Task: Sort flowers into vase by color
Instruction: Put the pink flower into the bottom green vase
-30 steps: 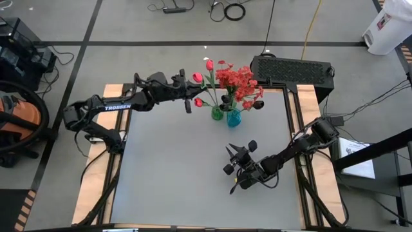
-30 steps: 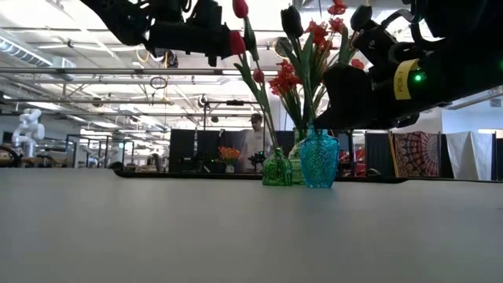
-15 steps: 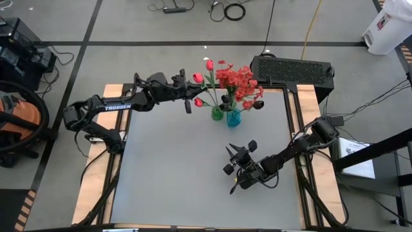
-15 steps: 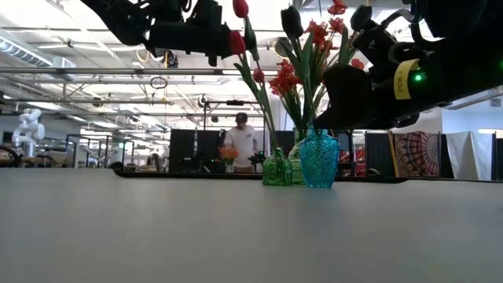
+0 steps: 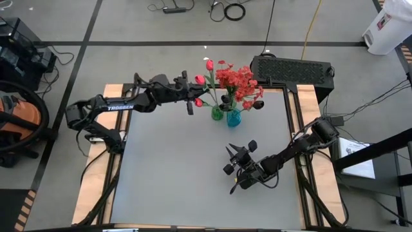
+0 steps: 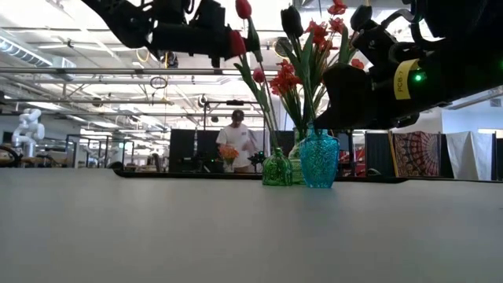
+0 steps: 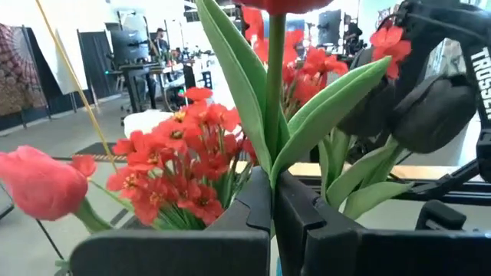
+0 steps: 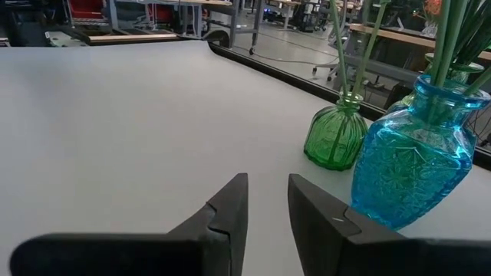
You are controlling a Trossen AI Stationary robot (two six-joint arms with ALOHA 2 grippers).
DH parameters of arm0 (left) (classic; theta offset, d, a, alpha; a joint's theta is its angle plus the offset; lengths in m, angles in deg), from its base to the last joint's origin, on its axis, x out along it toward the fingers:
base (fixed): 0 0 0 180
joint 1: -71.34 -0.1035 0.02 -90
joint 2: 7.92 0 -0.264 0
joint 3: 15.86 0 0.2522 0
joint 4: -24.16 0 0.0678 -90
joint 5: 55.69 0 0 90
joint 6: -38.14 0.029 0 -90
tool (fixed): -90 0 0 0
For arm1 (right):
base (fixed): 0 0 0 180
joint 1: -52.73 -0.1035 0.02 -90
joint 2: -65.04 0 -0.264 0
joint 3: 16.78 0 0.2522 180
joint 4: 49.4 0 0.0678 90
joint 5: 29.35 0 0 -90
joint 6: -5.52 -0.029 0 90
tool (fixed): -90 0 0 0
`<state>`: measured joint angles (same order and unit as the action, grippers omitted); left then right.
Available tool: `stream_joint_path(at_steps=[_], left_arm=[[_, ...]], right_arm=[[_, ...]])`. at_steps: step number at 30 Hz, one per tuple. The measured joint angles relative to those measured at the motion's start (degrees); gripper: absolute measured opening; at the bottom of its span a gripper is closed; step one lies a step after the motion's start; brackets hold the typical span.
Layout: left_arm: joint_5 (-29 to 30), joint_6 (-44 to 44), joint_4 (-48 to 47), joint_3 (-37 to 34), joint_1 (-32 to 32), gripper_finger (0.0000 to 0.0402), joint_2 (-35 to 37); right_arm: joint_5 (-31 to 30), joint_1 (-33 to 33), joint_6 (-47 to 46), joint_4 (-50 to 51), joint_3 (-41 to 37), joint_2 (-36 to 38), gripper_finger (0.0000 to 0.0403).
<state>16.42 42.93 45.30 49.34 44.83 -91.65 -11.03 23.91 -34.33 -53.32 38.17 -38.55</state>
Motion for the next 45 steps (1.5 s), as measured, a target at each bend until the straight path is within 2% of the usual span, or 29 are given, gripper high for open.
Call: stream_joint_path(at_steps=[15,36,45], left_arm=[[1.3,0.2,4.1,0.0,-0.2,0.0002,-1.7],[1.2,0.1,0.8,0.0,-0.2,0.0002,-1.7],[1.2,0.4,0.0,0.0,-0.2,0.0002,2.0]], right_arm=[[0.0,-0.1,0.0,0.0,0.0,0.0,0.0086],[1.5,-0.1,0.0,0.0,0.0,0.0,0.0086],[1.5,-0.1,0.0,0.0,0.0,0.0,0.0086]])
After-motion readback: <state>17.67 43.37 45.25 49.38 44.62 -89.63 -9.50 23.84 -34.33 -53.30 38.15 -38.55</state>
